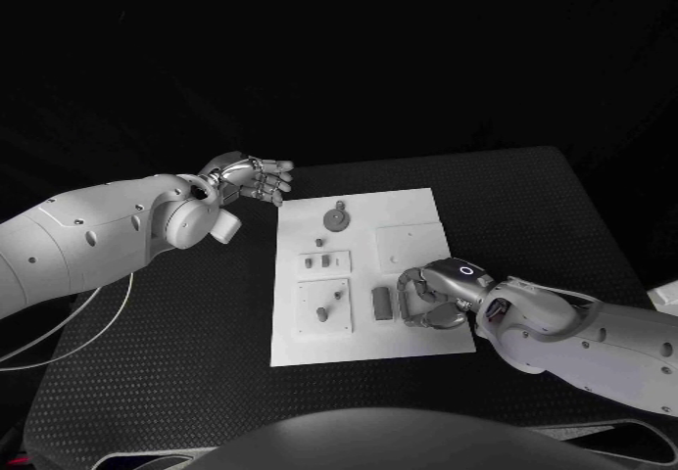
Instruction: Assemble the parts on the task board
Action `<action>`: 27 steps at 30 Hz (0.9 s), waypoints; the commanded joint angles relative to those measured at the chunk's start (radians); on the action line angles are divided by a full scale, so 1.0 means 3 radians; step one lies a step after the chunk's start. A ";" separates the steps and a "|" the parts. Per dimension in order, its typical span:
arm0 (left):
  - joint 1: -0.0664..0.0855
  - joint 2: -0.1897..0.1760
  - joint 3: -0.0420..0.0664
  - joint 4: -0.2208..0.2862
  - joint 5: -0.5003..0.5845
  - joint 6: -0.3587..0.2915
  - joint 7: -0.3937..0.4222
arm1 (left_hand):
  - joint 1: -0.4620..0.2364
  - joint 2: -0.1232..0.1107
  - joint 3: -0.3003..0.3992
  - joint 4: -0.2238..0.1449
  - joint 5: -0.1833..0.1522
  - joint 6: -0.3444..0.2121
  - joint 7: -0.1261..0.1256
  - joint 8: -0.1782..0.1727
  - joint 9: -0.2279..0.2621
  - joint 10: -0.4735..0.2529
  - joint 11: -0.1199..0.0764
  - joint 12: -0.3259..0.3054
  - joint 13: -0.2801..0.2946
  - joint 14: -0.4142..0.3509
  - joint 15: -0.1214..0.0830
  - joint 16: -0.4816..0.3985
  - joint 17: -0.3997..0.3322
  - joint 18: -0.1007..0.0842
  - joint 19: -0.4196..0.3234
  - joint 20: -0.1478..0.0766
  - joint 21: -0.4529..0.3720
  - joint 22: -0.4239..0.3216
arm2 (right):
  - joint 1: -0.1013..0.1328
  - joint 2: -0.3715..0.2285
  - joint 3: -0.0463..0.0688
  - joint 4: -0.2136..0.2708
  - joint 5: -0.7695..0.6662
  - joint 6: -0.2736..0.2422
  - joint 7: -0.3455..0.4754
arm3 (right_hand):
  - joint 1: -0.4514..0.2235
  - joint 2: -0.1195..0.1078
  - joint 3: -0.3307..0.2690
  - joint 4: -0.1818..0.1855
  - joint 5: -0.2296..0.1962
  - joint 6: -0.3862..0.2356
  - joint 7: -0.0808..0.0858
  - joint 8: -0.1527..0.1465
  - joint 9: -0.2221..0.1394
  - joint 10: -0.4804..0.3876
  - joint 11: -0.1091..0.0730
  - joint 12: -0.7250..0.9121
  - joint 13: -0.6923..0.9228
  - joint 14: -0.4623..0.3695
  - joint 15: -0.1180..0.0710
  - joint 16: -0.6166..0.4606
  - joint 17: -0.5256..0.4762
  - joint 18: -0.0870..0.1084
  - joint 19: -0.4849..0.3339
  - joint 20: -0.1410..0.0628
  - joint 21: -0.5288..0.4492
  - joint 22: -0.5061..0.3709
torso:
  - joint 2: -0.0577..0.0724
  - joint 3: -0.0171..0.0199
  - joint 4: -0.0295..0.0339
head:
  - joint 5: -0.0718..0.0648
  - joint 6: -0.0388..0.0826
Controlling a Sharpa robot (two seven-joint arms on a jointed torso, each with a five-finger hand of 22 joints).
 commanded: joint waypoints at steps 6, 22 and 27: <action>0.0003 0.0002 0.0002 0.0006 -0.0009 0.0037 0.0022 | -0.0044 -0.0001 0.0005 -0.0016 -0.0019 -0.0019 0.0002 -0.0018 -0.0003 -0.0026 -0.0008 -0.0020 -0.0005 -0.0019 0.0012 -0.0013 0.0006 0.0063 -0.0025 -0.0008 -0.0003 -0.0005 | -0.0003 -0.0014 -0.0001 0.0002 -0.0020 -0.0075 -0.0030 | -0.0010 -0.0091 0.0039 0.0053 0.0008 -0.0108 0.0025 -0.0035 -0.0041 -0.0068 0.0033 -0.0006 -0.0002 -0.0046 0.0035 -0.0017 0.0007 0.0045 -0.0046 0.0008 -0.0015 0.0060 | -0.0001 0.0000 -0.0001 | -0.0001 0.0001; 0.0003 0.0016 0.0002 -0.0004 -0.0009 0.0039 0.0024 | -0.0044 -0.0002 0.0006 -0.0019 -0.0019 -0.0020 0.0002 -0.0018 -0.0003 -0.0026 -0.0008 -0.0020 -0.0005 -0.0019 0.0012 -0.0014 0.0007 0.0063 -0.0026 -0.0008 -0.0003 -0.0005 | 0.0021 -0.0103 0.0009 0.0052 0.0665 -0.0271 0.0322 | -0.0115 -0.0114 0.0045 0.0208 0.0002 -0.0040 0.0033 0.0084 -0.0046 -0.0077 0.0042 0.0052 -0.0008 -0.0040 0.0045 0.0023 0.0016 0.0045 -0.0026 0.0003 0.0016 0.0064 | -0.0001 0.0000 0.0001 | -0.0003 0.0001; 0.0003 0.0021 0.0002 -0.0008 -0.0009 0.0039 0.0026 | -0.0044 0.0000 0.0007 -0.0018 -0.0019 -0.0019 0.0002 -0.0018 -0.0003 -0.0026 -0.0008 -0.0020 -0.0005 -0.0018 0.0012 -0.0014 0.0008 0.0063 -0.0025 -0.0008 -0.0003 -0.0005 | 0.0046 -0.0096 0.0019 0.0019 0.0808 -0.0302 0.0259 | -0.0132 -0.0025 0.0032 0.0255 0.0002 0.0168 -0.0017 0.0234 0.0007 -0.0022 -0.0005 0.0084 -0.0026 0.0021 0.0003 0.0046 0.0009 0.0045 0.0030 -0.0031 0.0047 0.0061 | -0.0001 -0.0002 0.0002 | -0.0001 0.0001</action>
